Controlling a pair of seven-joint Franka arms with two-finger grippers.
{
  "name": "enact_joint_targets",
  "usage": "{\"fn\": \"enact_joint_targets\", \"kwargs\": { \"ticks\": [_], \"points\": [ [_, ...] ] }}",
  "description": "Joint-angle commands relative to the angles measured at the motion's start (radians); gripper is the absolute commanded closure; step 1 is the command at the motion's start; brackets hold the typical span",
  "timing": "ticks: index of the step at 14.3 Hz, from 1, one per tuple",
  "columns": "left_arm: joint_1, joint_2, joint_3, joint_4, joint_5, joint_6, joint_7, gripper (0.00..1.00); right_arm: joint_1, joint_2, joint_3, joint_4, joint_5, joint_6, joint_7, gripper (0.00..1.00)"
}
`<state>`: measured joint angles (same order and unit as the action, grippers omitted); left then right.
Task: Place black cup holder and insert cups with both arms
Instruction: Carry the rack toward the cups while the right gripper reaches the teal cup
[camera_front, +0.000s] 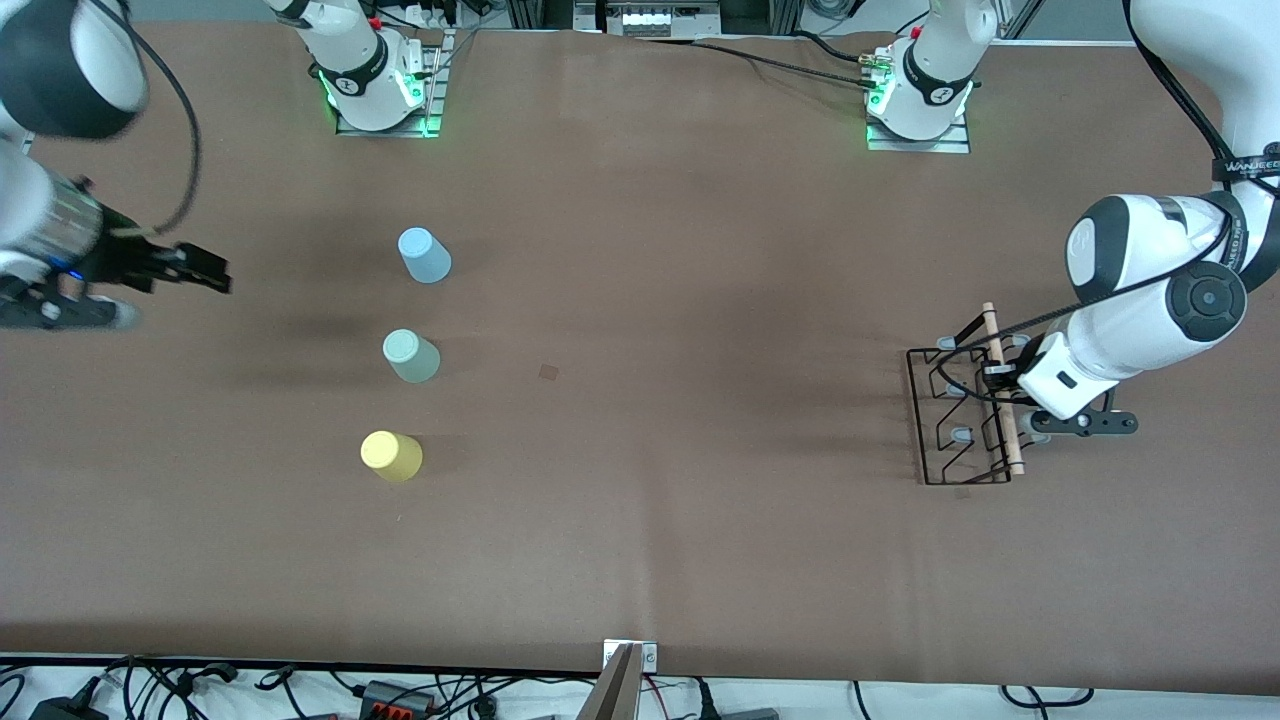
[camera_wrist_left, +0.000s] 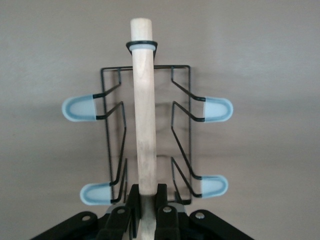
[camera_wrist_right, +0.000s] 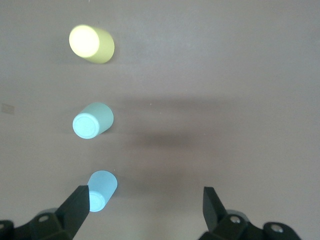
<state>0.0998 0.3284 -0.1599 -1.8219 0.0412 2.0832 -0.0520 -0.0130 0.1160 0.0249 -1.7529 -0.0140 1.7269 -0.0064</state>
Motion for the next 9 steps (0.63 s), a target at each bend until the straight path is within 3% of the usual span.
{"fn": "enact_joint_targets", "kwargs": {
  "ticks": [1, 2, 5, 9],
  "points": [
    [-0.020, -0.019, -0.111, 0.169, 0.009, -0.176, -0.017, 0.99, 0.037, 0.089, 0.000, 0.003, 0.003, 0.039, 0.035, 0.00],
    [-0.050, -0.006, -0.147, 0.224, 0.006, -0.230, -0.043, 0.99, 0.066, 0.118, 0.000, -0.002, 0.003, 0.060, 0.093, 0.00],
    [-0.193, 0.076, -0.156, 0.387, -0.004, -0.299, -0.185, 0.99, 0.132, 0.203, 0.000, -0.003, 0.003, 0.105, 0.146, 0.00],
    [-0.340, 0.170, -0.156, 0.495, -0.059, -0.304, -0.385, 1.00, 0.189, 0.293, 0.003, -0.004, 0.035, 0.137, 0.149, 0.00]
  ]
}}
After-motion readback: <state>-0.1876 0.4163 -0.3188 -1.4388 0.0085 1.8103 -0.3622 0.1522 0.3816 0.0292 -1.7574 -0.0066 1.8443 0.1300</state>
